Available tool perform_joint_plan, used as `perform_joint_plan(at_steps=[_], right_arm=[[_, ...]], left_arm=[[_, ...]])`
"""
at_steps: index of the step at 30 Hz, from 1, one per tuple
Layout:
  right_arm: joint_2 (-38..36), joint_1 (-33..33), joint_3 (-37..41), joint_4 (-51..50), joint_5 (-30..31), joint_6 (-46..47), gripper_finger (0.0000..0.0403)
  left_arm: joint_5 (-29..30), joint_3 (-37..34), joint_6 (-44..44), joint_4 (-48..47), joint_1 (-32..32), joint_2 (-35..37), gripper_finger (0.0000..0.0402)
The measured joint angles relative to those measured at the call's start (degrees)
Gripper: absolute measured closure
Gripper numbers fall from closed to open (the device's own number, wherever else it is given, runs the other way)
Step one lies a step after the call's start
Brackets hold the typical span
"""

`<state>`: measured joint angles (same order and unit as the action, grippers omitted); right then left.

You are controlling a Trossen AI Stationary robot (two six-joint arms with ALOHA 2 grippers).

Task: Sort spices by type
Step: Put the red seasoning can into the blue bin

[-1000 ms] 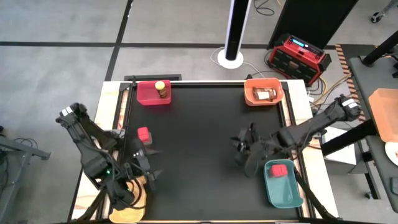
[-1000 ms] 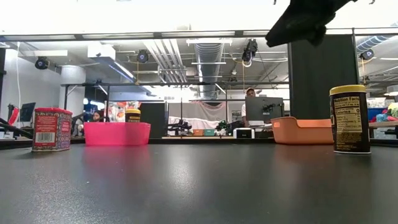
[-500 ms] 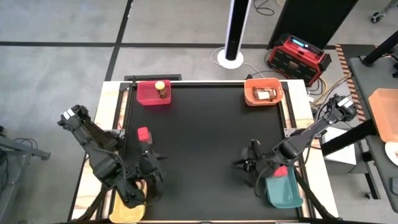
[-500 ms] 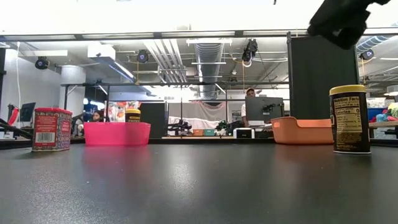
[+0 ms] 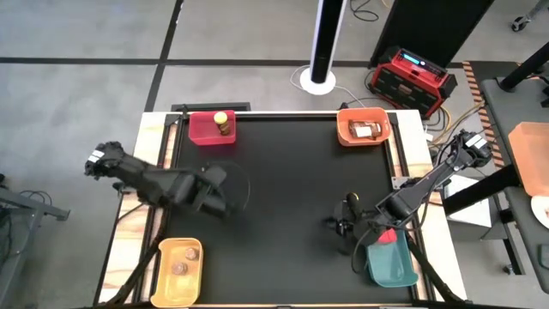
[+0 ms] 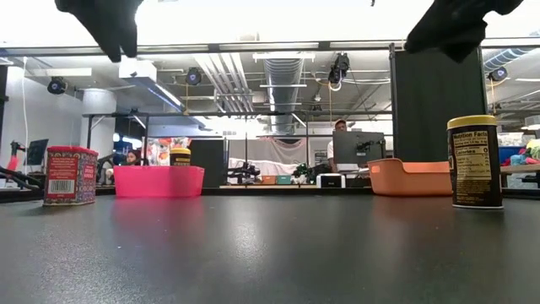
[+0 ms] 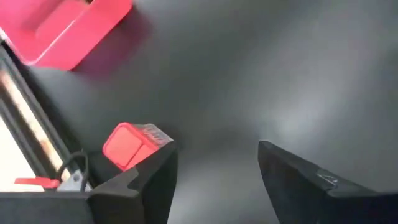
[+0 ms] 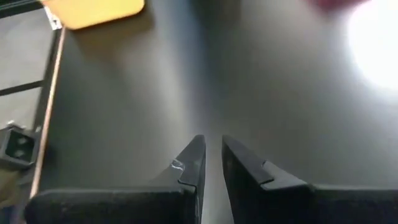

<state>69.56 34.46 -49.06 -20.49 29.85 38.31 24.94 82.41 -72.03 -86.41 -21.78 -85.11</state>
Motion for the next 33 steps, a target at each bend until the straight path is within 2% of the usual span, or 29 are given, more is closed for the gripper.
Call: perform_joint_plan(at_steps=[3, 7, 12, 17, 24, 28, 33], right_arm=[[0.0, 0.0, 0.0, 0.0, 3.2, -1.0, 0.0360], [0.4, 0.0, 0.0, 0.0, 8.2, -1.4, 0.0360], [1.8, 0.0, 0.1, -0.2, 9.1, -1.6, 0.0360], [2.6, 0.0, 0.2, -0.4, 8.8, -2.8, 0.0360], [2.4, 0.0, 0.2, -0.3, 8.8, -5.4, 0.0360], [2.2, 0.0, 0.2, -0.3, 8.8, -6.0, 0.0360], [2.2, 0.0, 0.2, -0.4, 8.8, -6.3, 0.0360]], left_arm=[[-3.5, 0.0, 2.6, 1.5, 4.3, 0.9, 0.0208], [-3.8, -0.5, 3.0, 2.7, 8.1, 2.3, 0.0225], [-9.5, -4.4, 1.2, 2.8, 11.7, 6.0, 0.0236], [-12.5, -12.6, -5.5, 3.0, 14.6, 13.8, 0.0238], [-11.2, -24.3, -19.7, 4.3, 15.1, 25.0, 0.0238], [-12.5, -29.3, -25.6, 4.9, 15.1, 27.1, 0.0236], [-12.4, -31.7, -24.2, 8.0, 15.1, 26.7, 0.0224]])
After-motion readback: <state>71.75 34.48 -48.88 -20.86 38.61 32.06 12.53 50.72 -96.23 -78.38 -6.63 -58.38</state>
